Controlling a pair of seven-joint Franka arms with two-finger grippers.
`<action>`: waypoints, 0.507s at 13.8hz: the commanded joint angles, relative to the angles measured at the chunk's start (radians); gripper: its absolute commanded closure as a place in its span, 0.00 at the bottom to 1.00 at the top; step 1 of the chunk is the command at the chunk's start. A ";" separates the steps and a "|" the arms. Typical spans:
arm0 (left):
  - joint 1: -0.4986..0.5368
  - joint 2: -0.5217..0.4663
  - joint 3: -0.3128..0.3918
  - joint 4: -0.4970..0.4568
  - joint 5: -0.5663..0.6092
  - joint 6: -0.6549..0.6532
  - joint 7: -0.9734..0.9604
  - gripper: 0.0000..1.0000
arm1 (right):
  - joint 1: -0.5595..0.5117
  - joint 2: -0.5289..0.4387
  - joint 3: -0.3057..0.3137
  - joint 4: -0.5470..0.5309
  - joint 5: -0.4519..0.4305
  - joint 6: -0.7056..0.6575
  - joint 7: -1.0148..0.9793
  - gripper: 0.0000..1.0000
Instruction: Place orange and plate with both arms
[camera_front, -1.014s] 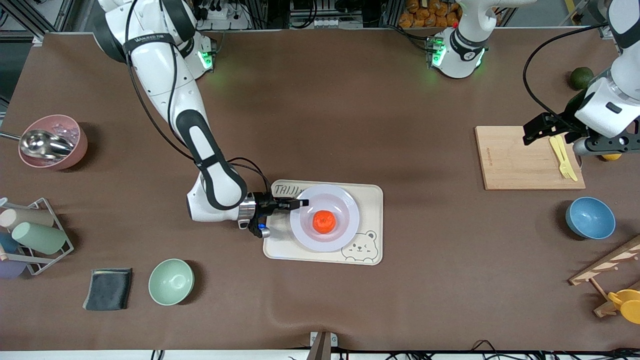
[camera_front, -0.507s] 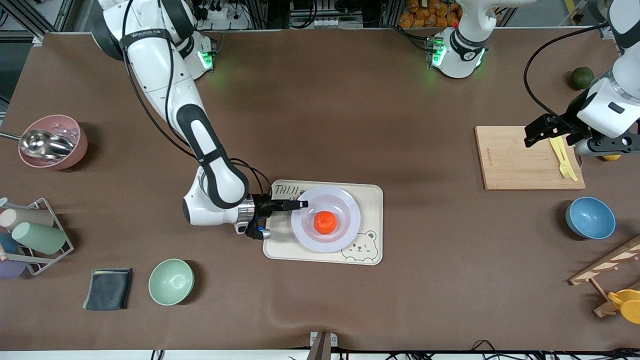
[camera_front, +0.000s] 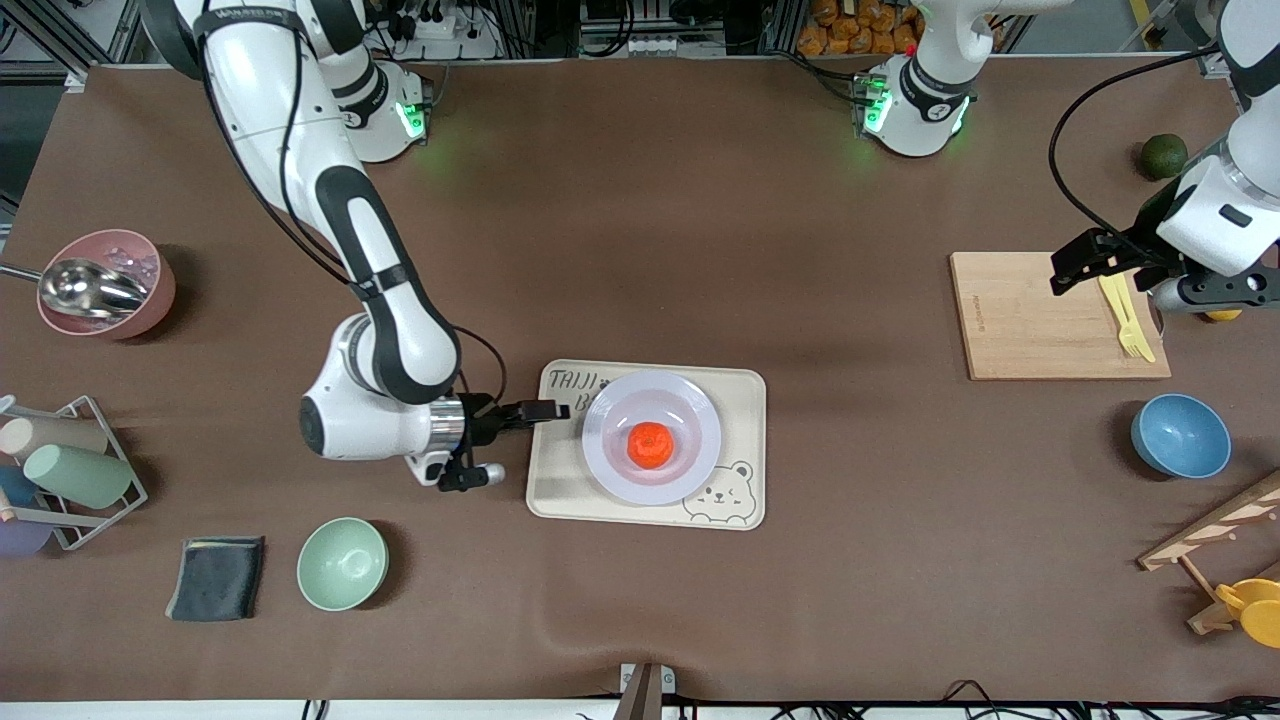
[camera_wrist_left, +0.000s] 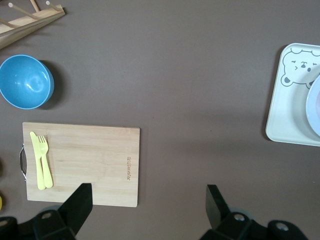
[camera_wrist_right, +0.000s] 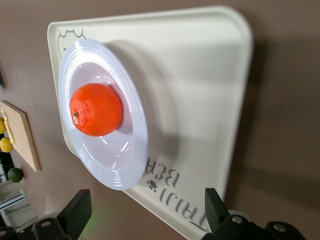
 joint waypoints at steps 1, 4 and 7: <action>0.010 -0.024 -0.004 -0.020 -0.025 0.011 0.025 0.00 | -0.010 -0.103 -0.045 -0.048 -0.113 -0.034 0.007 0.00; 0.009 -0.023 -0.004 -0.019 -0.025 0.011 0.025 0.00 | -0.010 -0.156 -0.170 -0.044 -0.177 -0.179 -0.001 0.00; 0.009 -0.021 -0.004 -0.019 -0.025 0.013 0.025 0.00 | -0.011 -0.223 -0.212 -0.048 -0.353 -0.212 -0.004 0.00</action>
